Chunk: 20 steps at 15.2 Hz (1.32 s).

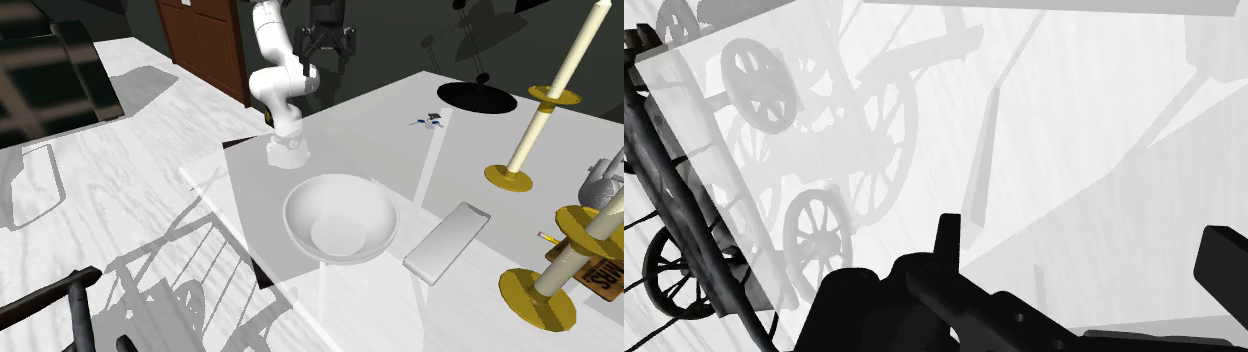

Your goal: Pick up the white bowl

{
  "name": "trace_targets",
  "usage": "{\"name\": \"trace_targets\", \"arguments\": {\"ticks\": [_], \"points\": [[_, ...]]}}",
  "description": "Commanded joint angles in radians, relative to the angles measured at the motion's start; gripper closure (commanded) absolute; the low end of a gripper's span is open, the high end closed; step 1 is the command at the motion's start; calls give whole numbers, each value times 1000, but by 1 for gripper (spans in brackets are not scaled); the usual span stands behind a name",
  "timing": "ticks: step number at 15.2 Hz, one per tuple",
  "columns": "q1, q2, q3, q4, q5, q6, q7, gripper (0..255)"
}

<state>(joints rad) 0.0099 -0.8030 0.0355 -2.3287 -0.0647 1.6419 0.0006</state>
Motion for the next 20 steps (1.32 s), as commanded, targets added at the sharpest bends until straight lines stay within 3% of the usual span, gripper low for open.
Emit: {"name": "trace_targets", "arguments": {"ticks": [1, 11, 20], "points": [[0, 0, 0, 0, 0, 0, 0, 0], [-15, 376, -6, 180, -44, 199, -21, 0], [-25, 725, -4, 455, -83, 276, -34, 0]]}}
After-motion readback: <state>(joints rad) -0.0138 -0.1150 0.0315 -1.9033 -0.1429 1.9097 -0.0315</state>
